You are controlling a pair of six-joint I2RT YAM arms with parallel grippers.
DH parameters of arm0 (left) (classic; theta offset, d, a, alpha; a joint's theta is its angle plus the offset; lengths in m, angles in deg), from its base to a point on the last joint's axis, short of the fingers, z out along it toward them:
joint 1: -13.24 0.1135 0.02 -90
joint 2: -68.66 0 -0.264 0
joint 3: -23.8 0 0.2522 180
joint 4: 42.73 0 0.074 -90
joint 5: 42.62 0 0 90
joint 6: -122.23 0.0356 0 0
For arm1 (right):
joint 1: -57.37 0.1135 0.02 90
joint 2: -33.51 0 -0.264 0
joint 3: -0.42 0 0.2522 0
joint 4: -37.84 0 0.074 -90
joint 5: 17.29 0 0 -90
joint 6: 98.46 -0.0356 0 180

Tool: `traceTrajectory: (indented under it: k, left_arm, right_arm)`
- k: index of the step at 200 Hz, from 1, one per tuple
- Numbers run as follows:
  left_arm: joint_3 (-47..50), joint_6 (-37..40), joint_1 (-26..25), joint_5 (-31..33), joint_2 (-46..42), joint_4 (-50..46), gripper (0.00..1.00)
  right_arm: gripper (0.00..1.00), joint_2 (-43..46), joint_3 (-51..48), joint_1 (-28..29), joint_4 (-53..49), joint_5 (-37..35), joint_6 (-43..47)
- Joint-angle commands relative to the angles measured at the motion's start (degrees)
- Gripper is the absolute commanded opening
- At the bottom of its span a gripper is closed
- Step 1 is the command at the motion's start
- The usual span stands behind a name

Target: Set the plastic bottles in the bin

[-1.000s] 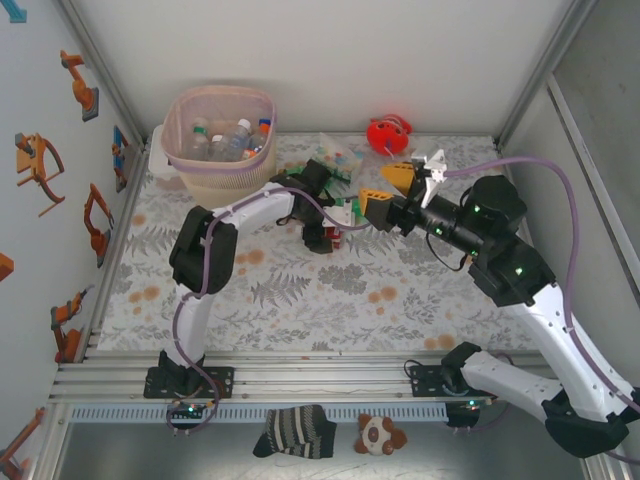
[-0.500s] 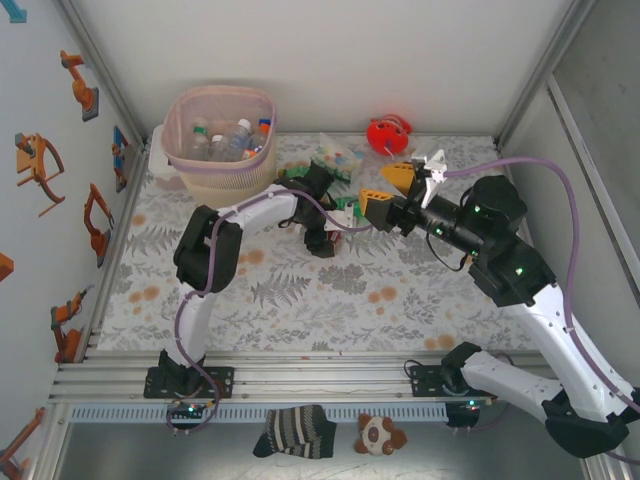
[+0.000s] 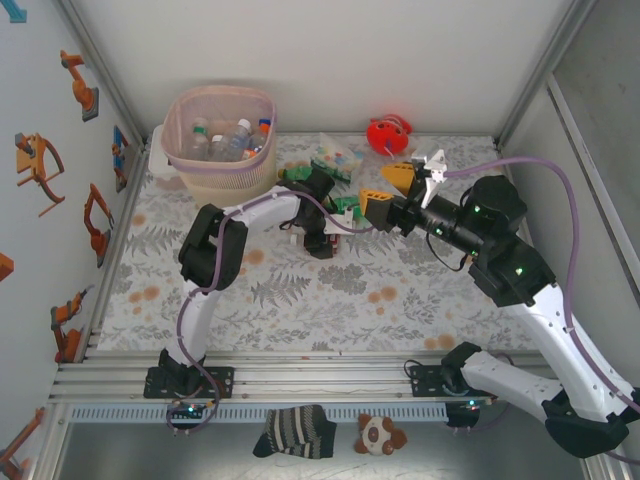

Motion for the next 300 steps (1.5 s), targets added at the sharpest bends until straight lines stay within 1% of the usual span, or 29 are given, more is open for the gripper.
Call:
traceTrajectory:
  k: [1, 47, 86, 141, 149, 159, 180, 201, 233, 243, 264, 300]
  left_arm:
    - [-1.26, -0.29, -0.31, -1.03, -1.21, -2.84, 0.63]
    - [-1.38, -0.84, -0.31, -1.14, -4.72, -4.35, 0.55]
    - [-1.53, -1.59, -0.31, -3.17, -9.67, -4.84, 0.55]
    - [-2.17, -2.35, -0.21, -6.5, -19.41, -3.5, 0.55]
    - [-2.03, -2.65, -0.18, -6.92, -21.04, -2.66, 0.55]
    - [-1.62, -2.97, -0.14, -7.69, -23.07, -1.36, 0.52]
    - [-0.16, -5.56, 0.25, -8.81, -28.06, 3.36, 0.49]
    - [1.96, -8.49, 1.07, -10.2, -33.14, 8.83, 0.49]
    - [5.05, -13.48, 3.62, -10.17, -39.76, 17.29, 0.49]
    - [6.07, -14.66, 4.8, -9.21, -41.55, 19.8, 0.48]
    - [8.52, -17.61, 7.04, -3.92, -44.95, 26.04, 0.47]
    - [7.07, -19.77, 10.64, 4.48, -46.1, 26.57, 0.46]
  right_arm:
    - [0.7, 0.6, 0.25, 0.6, 0.54, -0.72, 0.72]
    - [0.7, 0.49, 0.02, 0.6, 1.07, -0.63, 0.52]
    - [0.7, 0.33, -0.05, 0.6, 1.68, -0.54, 0.32]
    - [0.69, -0.02, -0.14, 0.6, 2.56, -0.43, -0.14]
    - [0.69, 0.02, -0.2, 0.6, 2.73, -0.37, -0.24]
    - [0.69, -0.03, -0.12, 0.6, 2.88, -0.37, -0.31]
    - [0.69, -0.2, -0.34, 0.6, 3.09, -0.19, -0.52]
    - [0.69, -0.29, -0.41, 0.57, 3.36, 0.01, -0.8]
    - [0.69, -0.38, -0.57, 0.6, 3.71, 0.23, -0.98]
    - [0.69, -0.43, -0.72, 0.6, 3.8, 0.32, -1.09]
    - [0.69, -0.38, -0.9, 0.64, 4.14, 0.42, -1.21]
    - [0.69, -0.55, -1.4, 0.68, 4.85, 0.6, -1.78]
